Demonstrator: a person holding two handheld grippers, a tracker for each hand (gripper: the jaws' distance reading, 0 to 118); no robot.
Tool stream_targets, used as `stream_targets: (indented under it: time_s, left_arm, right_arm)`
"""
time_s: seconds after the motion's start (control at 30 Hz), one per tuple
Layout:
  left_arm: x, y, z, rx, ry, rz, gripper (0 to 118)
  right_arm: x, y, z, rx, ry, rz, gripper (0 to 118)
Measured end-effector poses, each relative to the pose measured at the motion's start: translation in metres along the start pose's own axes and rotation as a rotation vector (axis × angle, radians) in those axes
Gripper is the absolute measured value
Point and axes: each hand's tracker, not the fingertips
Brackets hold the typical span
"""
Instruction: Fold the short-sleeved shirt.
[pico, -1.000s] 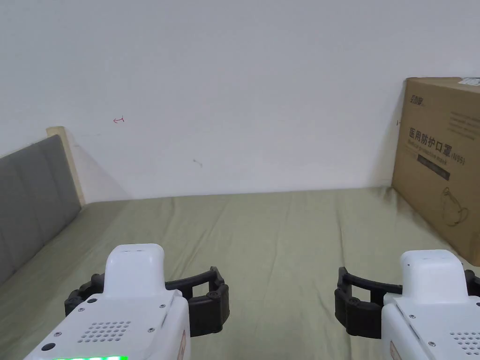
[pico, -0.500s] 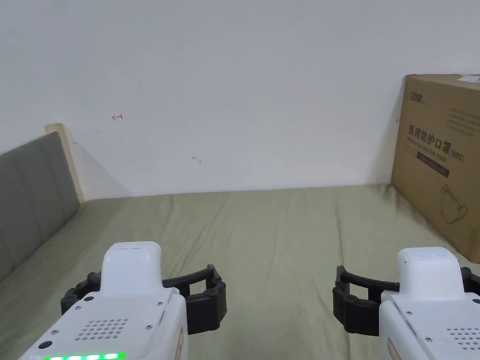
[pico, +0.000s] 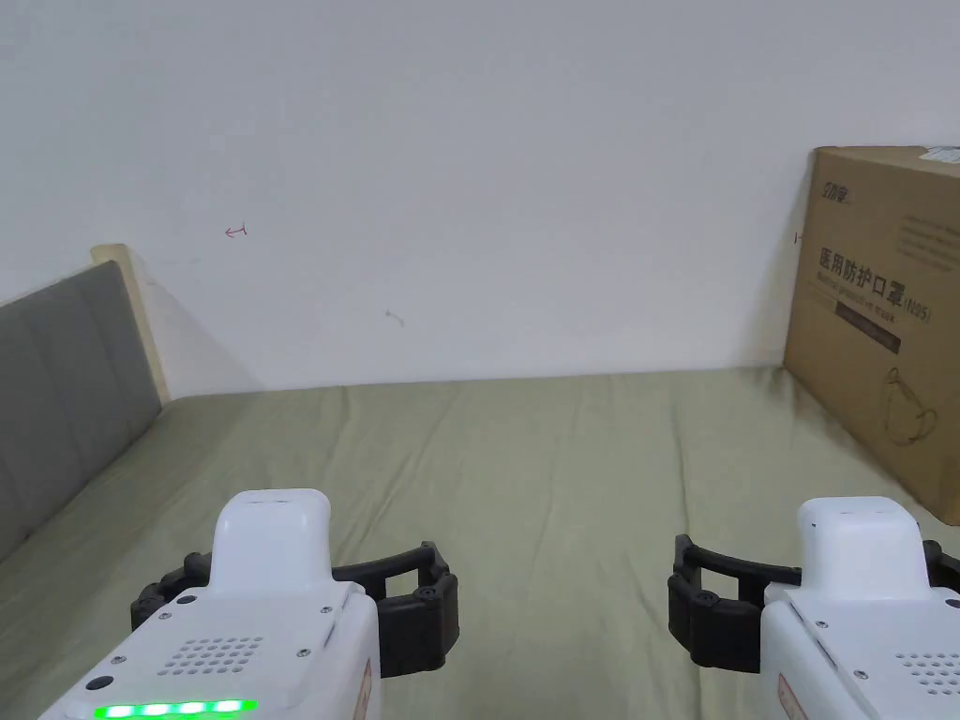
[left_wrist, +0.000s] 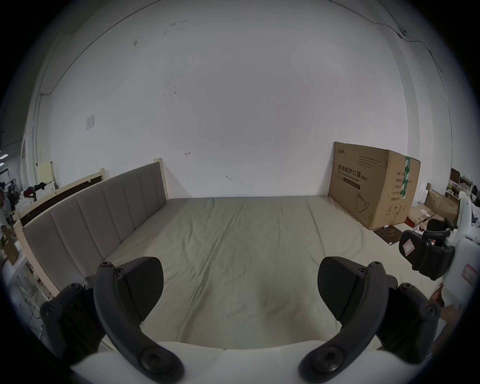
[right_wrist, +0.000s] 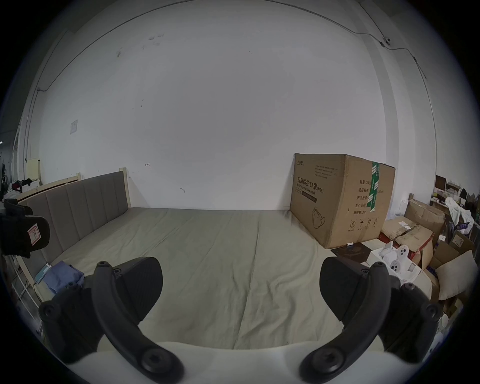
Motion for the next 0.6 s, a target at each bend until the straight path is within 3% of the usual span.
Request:
stream_targets:
  time_s: [0.47,0.6]
  left_arm:
    - [-0.0056,0.002,-0.0032,-0.019,-0.01,0.044,118]
    - [-0.0013,0.0026,-0.0028,-0.001,0.036,-0.012,118]
  right_arm:
    - [0.0008,-0.003,-0.0019,-0.018,-0.006,0.002,118]
    - [0.001,-0.0026,-0.0022,-0.019,-0.004,0.003,118]
